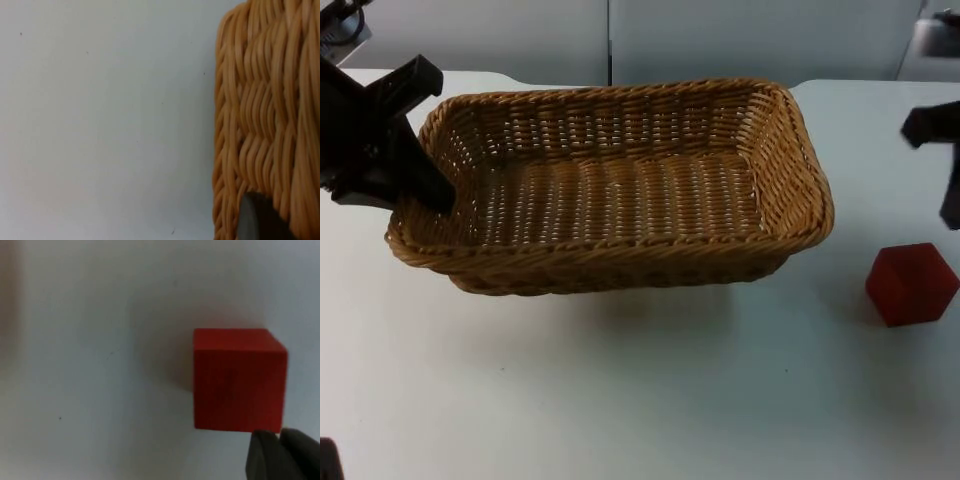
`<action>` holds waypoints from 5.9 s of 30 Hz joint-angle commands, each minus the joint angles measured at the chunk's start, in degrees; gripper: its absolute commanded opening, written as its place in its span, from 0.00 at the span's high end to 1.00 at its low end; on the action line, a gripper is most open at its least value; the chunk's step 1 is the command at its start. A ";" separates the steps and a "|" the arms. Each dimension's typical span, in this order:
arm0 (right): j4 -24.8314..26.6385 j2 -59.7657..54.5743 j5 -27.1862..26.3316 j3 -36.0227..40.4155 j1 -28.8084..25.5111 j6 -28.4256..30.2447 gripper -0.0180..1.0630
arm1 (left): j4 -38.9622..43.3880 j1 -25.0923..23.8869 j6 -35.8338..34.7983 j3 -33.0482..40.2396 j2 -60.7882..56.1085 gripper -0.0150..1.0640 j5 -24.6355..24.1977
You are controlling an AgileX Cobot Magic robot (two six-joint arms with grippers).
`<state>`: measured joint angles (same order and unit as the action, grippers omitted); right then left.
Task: Pick up the basket with the left hand and place the cube into the basket with the right hand.
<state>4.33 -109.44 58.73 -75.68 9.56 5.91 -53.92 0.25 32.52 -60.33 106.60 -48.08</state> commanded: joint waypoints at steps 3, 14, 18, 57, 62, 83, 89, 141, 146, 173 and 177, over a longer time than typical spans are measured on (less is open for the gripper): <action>-5.87 -0.55 -5.10 -0.59 7.09 -4.05 0.77 | -2.01 -0.02 0.05 -0.46 -0.63 0.99 -0.57; -10.40 -0.55 -2.89 -1.10 6.68 -13.74 0.58 | -2.01 -0.02 0.05 -0.46 -0.63 0.99 -0.22; -10.29 -0.55 -1.70 -1.10 4.87 -15.26 0.58 | -2.01 -0.02 0.05 -0.46 -0.63 0.99 0.04; 0.50 -10.80 -5.95 -1.10 -0.44 -12.88 0.22 | -2.01 -0.02 0.05 -0.46 -0.63 0.99 0.28; 0.50 -12.61 -6.08 -1.10 -0.44 -12.98 0.25 | -2.01 -0.02 0.05 -0.46 -0.63 0.99 0.28; 6.32 -3.27 1.72 -27.41 -0.44 -3.73 0.99 | -2.01 -0.02 0.05 -0.46 -0.63 0.99 0.28; 33.59 -2.76 9.02 -35.80 1.10 10.35 0.99 | -2.01 -0.02 0.05 -0.46 -0.63 0.99 0.28; 2.41 -9.88 11.24 -59.13 6.96 -7.31 0.76 | -2.01 -0.02 0.05 -0.46 -0.63 0.99 0.41; 3.69 -3.49 11.24 -59.13 -3.71 -7.47 0.99 | -2.01 -0.02 0.05 -0.46 -0.63 0.99 0.41; -4.33 8.67 11.24 -29.82 -24.35 -2.55 0.99 | -2.84 -0.02 0.05 -0.46 -0.63 0.99 4.79; -4.33 8.67 11.24 -29.82 -24.35 -2.55 0.99 | -3.28 -0.02 0.05 -0.46 -0.63 0.99 6.08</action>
<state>0.47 -101.56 70.36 -105.63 -14.47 2.91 -54.36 0.25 32.74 -60.33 106.70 -42.12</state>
